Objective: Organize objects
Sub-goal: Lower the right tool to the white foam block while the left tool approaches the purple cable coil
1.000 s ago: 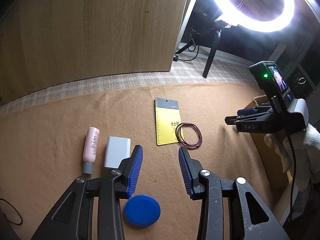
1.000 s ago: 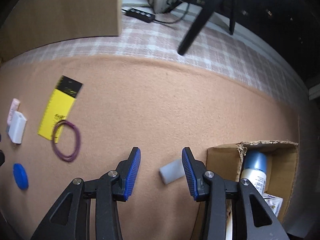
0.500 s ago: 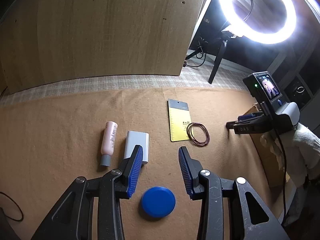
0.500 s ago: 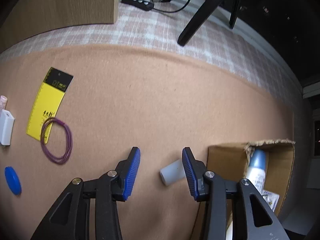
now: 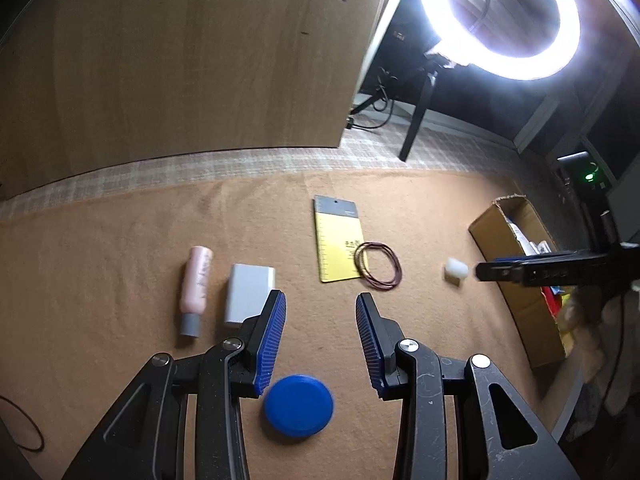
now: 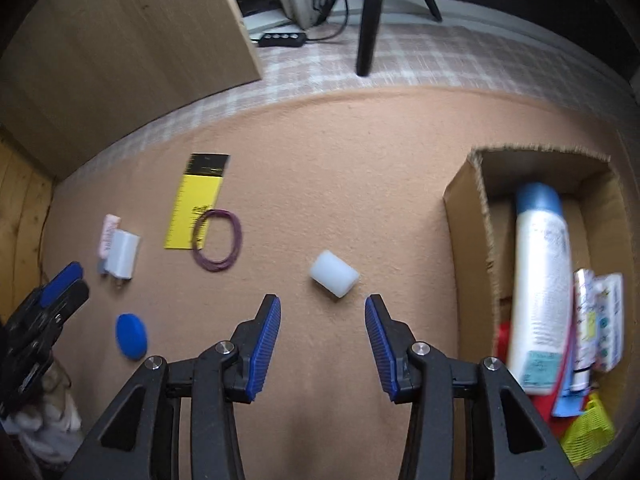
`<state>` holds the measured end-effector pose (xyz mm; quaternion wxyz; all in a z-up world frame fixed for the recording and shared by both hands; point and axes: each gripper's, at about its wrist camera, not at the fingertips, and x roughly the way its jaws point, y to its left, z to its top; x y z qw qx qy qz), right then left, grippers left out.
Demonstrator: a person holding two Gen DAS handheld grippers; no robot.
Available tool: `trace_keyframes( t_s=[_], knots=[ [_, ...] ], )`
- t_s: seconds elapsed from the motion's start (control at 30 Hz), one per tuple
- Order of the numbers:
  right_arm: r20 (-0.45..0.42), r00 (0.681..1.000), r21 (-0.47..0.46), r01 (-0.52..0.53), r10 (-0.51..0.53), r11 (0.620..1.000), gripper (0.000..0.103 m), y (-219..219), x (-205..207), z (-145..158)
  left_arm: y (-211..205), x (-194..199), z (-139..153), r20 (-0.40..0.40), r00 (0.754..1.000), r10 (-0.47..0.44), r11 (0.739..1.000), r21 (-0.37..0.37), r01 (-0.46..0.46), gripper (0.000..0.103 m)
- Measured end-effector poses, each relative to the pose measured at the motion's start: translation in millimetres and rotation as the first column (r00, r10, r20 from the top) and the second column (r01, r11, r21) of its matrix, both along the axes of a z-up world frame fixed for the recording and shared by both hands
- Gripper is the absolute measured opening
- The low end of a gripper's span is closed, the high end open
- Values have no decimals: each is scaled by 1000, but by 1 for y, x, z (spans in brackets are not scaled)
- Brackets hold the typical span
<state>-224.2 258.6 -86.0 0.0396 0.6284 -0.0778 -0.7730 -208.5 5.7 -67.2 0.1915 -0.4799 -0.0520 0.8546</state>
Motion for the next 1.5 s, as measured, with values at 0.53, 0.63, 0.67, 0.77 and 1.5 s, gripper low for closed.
trace_keyframes(
  t_s=[0.53,0.63,0.67,0.77,1.5],
  knots=[
    [-8,991,-136,-132,132,982,27,-19,3,-28,36,-27,-8,30,999,-28,999,-34,29,39],
    [-10,988,-192,-151,152,970,27,-16,30,-15,58,-47,-15,40,998,-45,999,-25,46,39],
    [-24,989,-170,-147,145,974,27,-14,38,-11,66,-54,-19,46,998,-49,998,-24,50,39],
    [-33,992,-166,-123,119,978,27,-5,53,-6,93,-77,-33,78,995,-67,997,-38,70,38],
    [-82,992,-168,-106,93,980,27,23,63,1,119,-67,-67,192,966,-173,959,-192,210,16]
  ],
)
